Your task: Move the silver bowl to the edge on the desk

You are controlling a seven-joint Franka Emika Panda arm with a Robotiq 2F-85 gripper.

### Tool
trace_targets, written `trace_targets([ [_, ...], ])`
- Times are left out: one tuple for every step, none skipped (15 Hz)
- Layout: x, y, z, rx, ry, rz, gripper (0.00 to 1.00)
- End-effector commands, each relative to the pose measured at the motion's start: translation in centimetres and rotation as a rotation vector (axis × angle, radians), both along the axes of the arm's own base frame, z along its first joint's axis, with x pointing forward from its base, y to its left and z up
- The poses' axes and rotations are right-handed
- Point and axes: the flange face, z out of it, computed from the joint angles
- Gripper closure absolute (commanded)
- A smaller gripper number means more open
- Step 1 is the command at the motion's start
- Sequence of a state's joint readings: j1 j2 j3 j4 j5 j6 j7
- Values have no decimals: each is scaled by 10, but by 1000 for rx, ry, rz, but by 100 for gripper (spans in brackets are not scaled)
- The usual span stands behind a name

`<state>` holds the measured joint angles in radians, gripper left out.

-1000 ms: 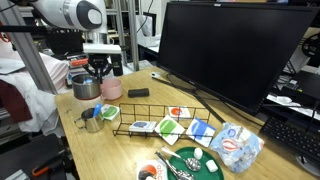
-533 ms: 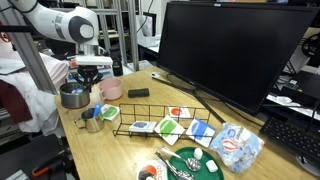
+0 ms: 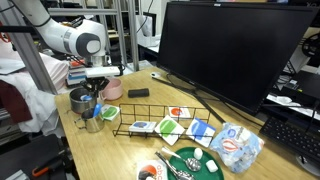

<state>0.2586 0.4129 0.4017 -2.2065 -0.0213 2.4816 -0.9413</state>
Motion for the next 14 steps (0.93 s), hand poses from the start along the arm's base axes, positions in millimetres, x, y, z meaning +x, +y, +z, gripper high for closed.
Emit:
trace_targets([
  [5, 0, -6, 19, 0, 36, 98],
  [4, 0, -8, 19, 7, 41, 98],
  [4, 0, -7, 19, 18, 41, 67],
  [5, 1, -6, 21, 16, 42, 66],
  [5, 1, -4, 24, 16, 44, 61],
  [5, 3, -1, 30, 13, 49, 53],
  [5, 5, 3, 35, 6, 55, 45],
  [5, 6, 6, 39, 1, 60, 39],
  [5, 8, 10, 44, -6, 63, 33],
  [5, 10, 14, 49, -15, 65, 25],
  [5, 11, 21, 53, -29, 67, 17],
  [4, 12, 27, 60, -37, 69, 12],
  [3, 12, 35, 65, -52, 66, 4],
  [1, 14, 43, 82, -45, 62, 1],
])
